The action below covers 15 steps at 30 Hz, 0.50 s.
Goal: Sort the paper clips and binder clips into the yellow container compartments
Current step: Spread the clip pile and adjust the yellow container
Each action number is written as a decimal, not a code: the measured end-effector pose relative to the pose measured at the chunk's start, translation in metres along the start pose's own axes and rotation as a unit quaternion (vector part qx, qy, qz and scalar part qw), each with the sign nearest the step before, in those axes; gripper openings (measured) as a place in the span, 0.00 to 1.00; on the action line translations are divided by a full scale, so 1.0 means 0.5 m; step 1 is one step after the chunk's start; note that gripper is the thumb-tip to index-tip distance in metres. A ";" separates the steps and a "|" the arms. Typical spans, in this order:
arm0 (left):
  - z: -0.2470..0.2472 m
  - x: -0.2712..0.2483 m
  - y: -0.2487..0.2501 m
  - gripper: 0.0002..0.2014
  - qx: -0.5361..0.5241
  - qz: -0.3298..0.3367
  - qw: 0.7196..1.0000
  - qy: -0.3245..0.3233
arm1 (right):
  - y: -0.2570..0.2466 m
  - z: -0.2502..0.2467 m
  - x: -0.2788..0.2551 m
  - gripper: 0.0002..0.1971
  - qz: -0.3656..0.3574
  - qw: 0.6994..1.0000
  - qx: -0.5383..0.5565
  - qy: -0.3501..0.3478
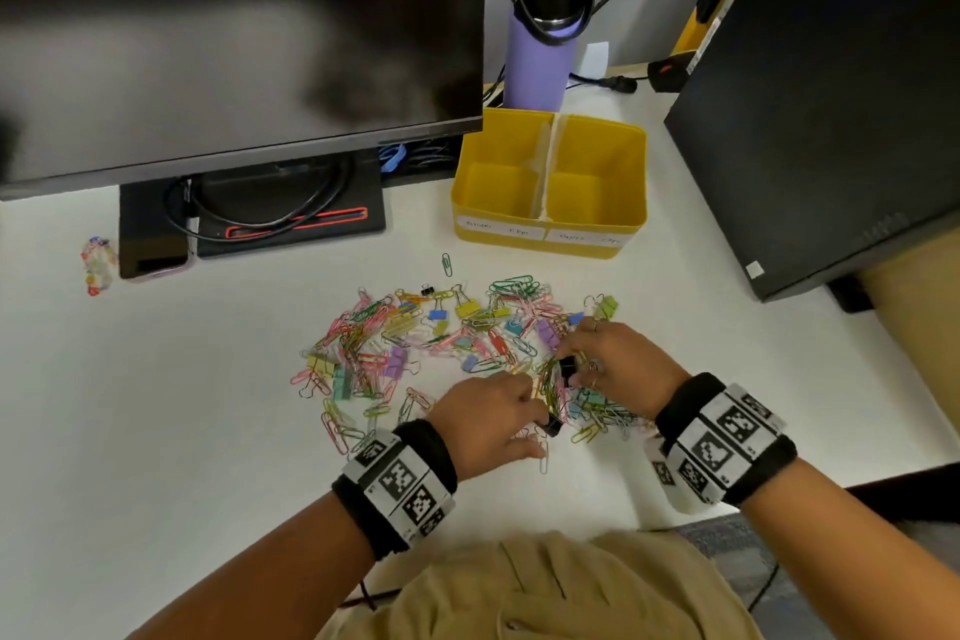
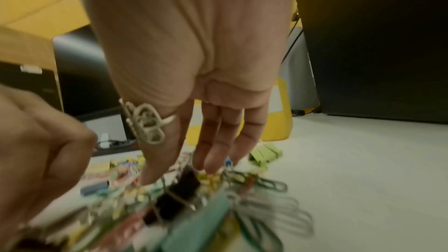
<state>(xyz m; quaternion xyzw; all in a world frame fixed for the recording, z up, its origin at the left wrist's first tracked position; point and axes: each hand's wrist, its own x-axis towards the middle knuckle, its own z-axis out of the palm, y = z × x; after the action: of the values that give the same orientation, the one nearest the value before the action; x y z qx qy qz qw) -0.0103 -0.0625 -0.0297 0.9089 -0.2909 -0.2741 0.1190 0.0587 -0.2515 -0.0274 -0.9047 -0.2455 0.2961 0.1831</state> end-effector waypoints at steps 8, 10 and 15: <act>0.002 0.002 -0.017 0.16 -0.028 -0.061 0.997 0.026 | -0.009 0.018 0.011 0.12 0.000 1.000 -0.015 0.000; 0.000 0.000 -0.034 0.15 -0.033 -0.078 0.996 0.037 | -0.011 0.019 0.011 0.11 -0.019 0.999 -0.025 0.005; 0.000 -0.024 -0.077 0.13 -0.066 -0.101 0.989 0.085 | -0.008 0.007 -0.003 0.13 -0.047 0.996 0.046 0.067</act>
<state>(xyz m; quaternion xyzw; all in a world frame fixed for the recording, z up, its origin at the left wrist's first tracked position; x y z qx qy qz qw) -0.0006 -0.0244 -0.0391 0.9437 -0.1679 -0.2252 0.1747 0.0540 -0.2484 -0.0275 -0.9009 -0.2607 0.2365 0.2540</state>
